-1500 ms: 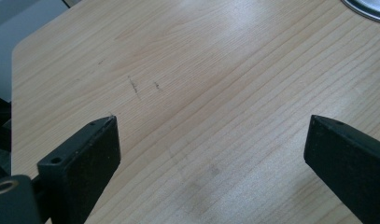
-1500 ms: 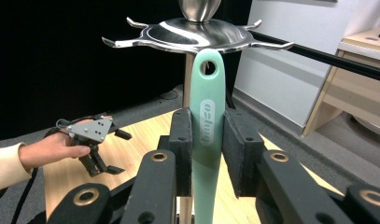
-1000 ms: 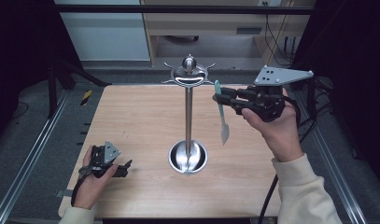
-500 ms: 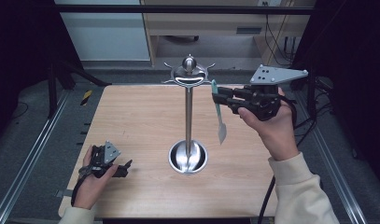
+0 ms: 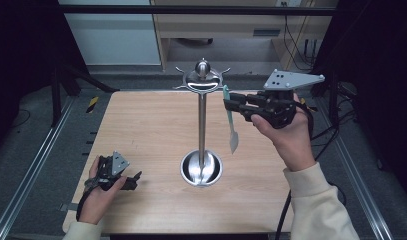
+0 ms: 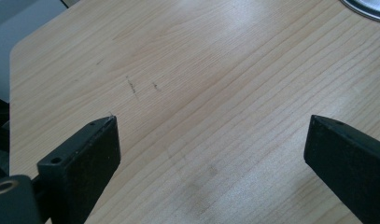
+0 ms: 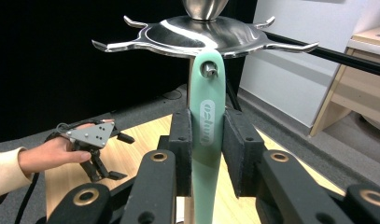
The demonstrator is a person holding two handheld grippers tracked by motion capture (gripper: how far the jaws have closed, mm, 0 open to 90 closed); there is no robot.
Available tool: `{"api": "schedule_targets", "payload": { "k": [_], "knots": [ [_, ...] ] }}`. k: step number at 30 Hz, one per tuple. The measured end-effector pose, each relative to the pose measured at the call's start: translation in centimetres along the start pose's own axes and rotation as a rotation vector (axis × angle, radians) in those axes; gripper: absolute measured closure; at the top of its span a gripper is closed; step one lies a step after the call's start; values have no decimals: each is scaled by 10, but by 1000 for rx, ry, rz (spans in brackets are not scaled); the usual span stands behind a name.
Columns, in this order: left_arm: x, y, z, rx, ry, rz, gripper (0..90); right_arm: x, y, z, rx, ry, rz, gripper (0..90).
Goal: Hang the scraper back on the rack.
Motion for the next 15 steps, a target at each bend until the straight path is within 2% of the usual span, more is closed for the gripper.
{"api": "schedule_targets", "payload": {
  "k": [15],
  "knots": [
    [0,0,0,0,1,-2,35,0,2,0,3,0,0,742]
  ]
}}
Point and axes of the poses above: each handheld gripper's, and its own axes: y roughly forward along the jaws, z roughly out of its top, x roughly to its right, the point moved 2 cm from there along y, roughly forward along the jaws, and after that the axes turned 1 degree about -z, right-handed, at the moved point
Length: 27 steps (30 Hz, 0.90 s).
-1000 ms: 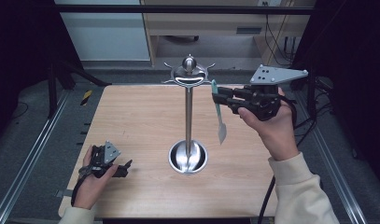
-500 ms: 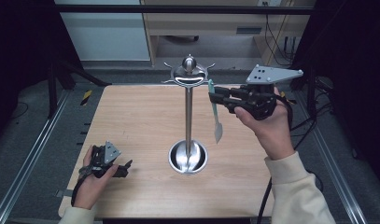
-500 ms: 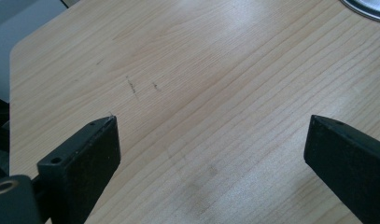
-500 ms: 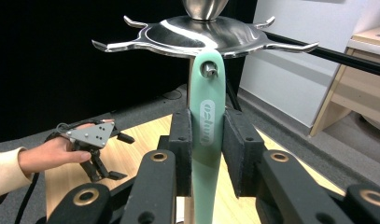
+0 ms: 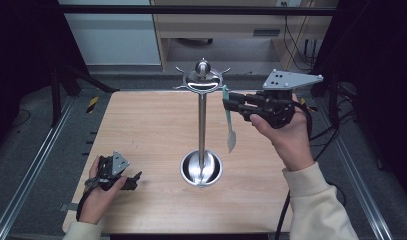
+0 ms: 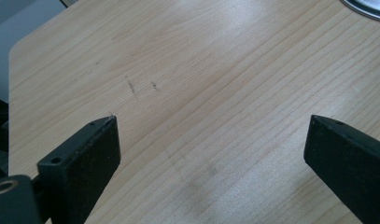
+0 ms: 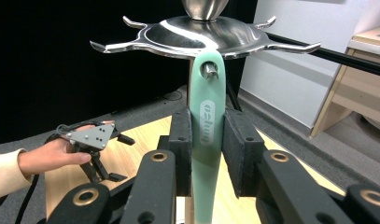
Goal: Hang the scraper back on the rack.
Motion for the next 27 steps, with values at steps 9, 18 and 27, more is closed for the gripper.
{"api": "schedule_targets", "payload": {
  "k": [9,18,27],
  "knots": [
    [0,0,0,-1,0,0,35,-1,1,0,3,0,-5,741],
    [0,0,0,-3,6,-1,35,0,1,-1,5,7,0,740],
    [1,0,0,-3,5,-2,35,0,2,0,2,8,-1,739]
  ]
}}
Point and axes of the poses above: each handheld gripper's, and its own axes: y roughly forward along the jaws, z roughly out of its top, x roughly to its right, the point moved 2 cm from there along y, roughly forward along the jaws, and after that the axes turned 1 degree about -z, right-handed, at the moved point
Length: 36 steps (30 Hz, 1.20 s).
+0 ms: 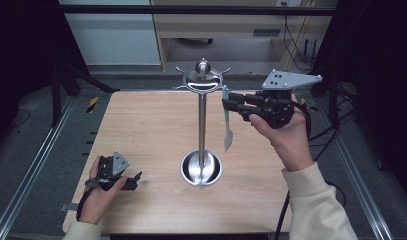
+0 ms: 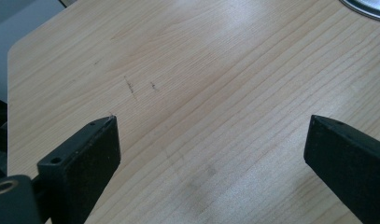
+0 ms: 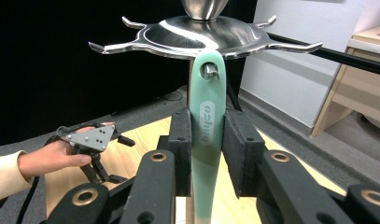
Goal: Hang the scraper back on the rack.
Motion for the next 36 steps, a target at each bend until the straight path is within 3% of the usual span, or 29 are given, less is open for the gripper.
{"api": "schedule_targets", "payload": {
  "k": [8,16,21,27,36],
  "knots": [
    [0,0,0,-1,1,-1,35,-1,0,0,-3,-1,-3,732],
    [0,0,0,0,1,-2,35,1,-5,0,-13,-1,-25,668],
    [0,-1,0,3,-3,0,35,2,-5,-8,-61,-20,-126,496],
    [-1,-1,0,4,-8,3,34,10,-10,-25,-39,11,-249,283],
    [-3,-1,-1,5,-18,6,35,20,-27,-58,-4,54,-354,173]
  ]
}}
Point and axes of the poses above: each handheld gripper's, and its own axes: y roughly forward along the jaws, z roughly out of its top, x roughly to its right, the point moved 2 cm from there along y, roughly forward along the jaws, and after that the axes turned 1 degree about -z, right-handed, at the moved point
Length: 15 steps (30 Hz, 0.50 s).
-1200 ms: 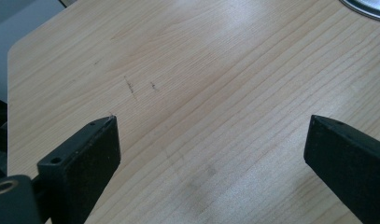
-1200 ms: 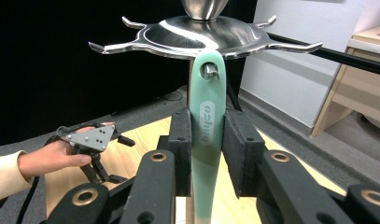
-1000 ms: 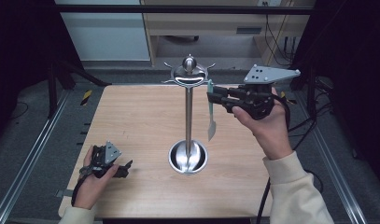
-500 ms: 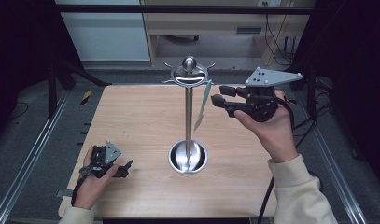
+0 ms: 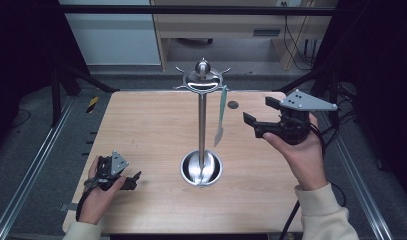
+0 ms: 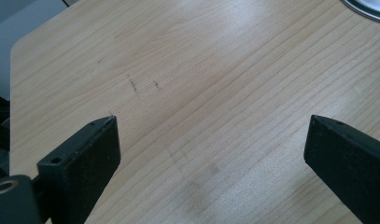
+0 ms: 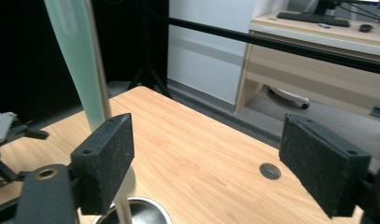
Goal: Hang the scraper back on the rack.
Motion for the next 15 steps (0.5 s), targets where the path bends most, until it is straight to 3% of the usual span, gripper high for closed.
{"api": "schedule_targets", "payload": {
  "k": [5,15],
  "knots": [
    [0,0,0,-1,-6,-1,35,5,-4,-25,-8,23,-42,129],
    [-4,-1,-1,27,-47,10,35,11,0,-75,-66,33,-64,69]
  ]
}}
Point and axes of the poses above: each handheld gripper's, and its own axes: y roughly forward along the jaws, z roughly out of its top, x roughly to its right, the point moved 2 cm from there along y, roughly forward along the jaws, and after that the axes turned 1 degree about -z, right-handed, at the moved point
